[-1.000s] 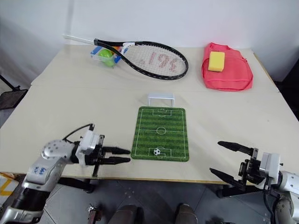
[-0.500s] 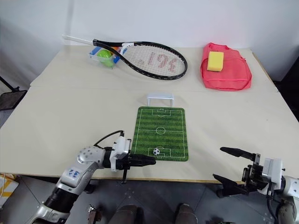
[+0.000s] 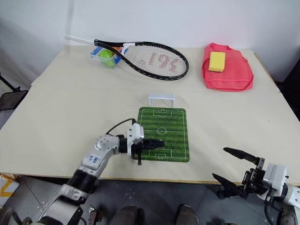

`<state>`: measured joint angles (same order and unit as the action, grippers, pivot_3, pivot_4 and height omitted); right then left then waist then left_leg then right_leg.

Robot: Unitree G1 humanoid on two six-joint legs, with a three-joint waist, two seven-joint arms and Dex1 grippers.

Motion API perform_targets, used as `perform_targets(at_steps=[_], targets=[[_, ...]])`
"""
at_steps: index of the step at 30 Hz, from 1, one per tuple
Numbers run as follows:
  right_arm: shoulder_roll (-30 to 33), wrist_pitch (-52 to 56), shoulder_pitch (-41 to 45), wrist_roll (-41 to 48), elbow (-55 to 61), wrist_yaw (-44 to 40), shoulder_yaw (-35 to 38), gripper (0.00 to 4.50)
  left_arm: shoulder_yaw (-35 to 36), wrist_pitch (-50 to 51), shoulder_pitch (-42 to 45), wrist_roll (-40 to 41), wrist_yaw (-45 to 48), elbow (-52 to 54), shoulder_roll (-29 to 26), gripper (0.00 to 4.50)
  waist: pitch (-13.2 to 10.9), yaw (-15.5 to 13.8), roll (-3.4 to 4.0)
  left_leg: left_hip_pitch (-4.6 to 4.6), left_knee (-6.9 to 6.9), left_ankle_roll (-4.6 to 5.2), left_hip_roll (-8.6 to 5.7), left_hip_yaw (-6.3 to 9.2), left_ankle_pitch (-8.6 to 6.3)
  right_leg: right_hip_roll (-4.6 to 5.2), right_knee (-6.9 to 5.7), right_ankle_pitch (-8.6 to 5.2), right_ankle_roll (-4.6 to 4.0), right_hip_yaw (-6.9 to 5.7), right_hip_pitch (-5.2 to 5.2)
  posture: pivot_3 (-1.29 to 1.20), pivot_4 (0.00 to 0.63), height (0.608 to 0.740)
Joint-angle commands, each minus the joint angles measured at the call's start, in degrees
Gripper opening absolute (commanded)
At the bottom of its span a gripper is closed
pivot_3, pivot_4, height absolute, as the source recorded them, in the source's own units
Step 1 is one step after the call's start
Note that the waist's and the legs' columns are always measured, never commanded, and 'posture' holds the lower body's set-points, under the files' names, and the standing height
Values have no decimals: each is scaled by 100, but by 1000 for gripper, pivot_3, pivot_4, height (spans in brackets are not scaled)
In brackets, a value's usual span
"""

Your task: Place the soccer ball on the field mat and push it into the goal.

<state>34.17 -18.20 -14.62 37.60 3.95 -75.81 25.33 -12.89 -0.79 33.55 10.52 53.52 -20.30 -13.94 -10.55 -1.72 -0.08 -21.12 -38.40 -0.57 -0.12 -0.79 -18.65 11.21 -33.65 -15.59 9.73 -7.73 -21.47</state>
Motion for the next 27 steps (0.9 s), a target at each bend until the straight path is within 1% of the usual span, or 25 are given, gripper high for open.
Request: perform_targets(at_steps=[1, 3, 5, 8, 9, 11, 14, 16, 19, 21, 27], targets=[[-203, -8, 26, -4, 316, 546, 109, 4500, 484, -663, 702, 12, -503, -607, 236, 25, -1, 0, -3, 1, 0, 0, 0, 0, 0, 0, -2, 0, 1, 0, 0, 0, 150, 740], [-325, -60, 93, -107, 343, 842, 116, 4500, 735, -843, 952, 6, -693, -817, 146, 25, -1, 8, -2, 1, 2, 0, 0, 0, 0, 0, 0, 1, 1, -1, 0, 0, 150, 740], [-385, -69, 116, -148, 346, 1020, 129, 4500, 915, -955, 929, 60, -604, -741, -98, 25, 1, 56, 2, 4, 11, 0, 0, -2, 0, 0, 2, 1, 1, 0, -1, 0, 150, 740], [-435, -163, 231, -284, 197, 1339, 197, 4500, 1276, -959, 476, 350, -111, -243, -771, 25, 4, 125, 7, 16, 27, 0, 2, -11, 0, -2, 1, 0, 1, 5, -4, 0, 150, 740], [-437, -177, 269, -327, 154, 1427, 203, 4500, 1339, -957, 389, 410, -14, -171, -899, 25, 4, 160, 7, 16, 29, 0, 3, -11, 0, -3, 1, 0, 0, 6, -5, 0, 150, 740], [-417, -190, 418, -339, 0, 1547, 229, 4500, 1642, -783, 72, 631, 211, 57, -1380, 25, 1, 157, 1, 13, 26, 0, 3, -10, 0, -2, 0, 0, 0, 6, -6, 0, 150, 740], [-384, -205, 545, -333, -157, 1558, 200, 4500, 2060, -662, -360, 907, 473, 225, -1950, 25, 0, 138, 0, 8, 14, 1, 3, -7, -1, -1, -2, 0, 1, 8, -6, 0, 150, 740], [-372, -217, 604, -326, -250, 1517, 175, 4500, 2362, -592, -659, 1075, 526, 293, -2214, 25, 0, 106, 1, 9, 15, 1, 3, -3, -1, -1, -4, 0, 1, 7, -5, 0, 150, 740], [-364, -243, 702, -327, -370, 1487, 155, 4500, 2710, -512, -1099, 1280, 584, 392, -2410, 25, 1, 77, 1, 10, 18, 2, 3, -4, -2, -1, -3, 0, 1, 8, -6, 0, 150, 740], [-352, -244, 801, -312, -461, 1485, 146, 4500, 2875, -398, -1416, 1191, 345, 425, -2494, 25, 0, 60, 1, 10, 18, 2, 4, -4, -2, -2, -3, 0, 1, 8, -6, 0, 150, 740], [-299, -237, 996, -304, -662, 1379, 96, 4500, 3068, -526, -2070, 966, -199, 685, -2455, 25, 0, 37, 1, 11, 18, 1, 4, -5, -3, -2, -5, 0, 1, 9, -6, 0, 150, 740]])
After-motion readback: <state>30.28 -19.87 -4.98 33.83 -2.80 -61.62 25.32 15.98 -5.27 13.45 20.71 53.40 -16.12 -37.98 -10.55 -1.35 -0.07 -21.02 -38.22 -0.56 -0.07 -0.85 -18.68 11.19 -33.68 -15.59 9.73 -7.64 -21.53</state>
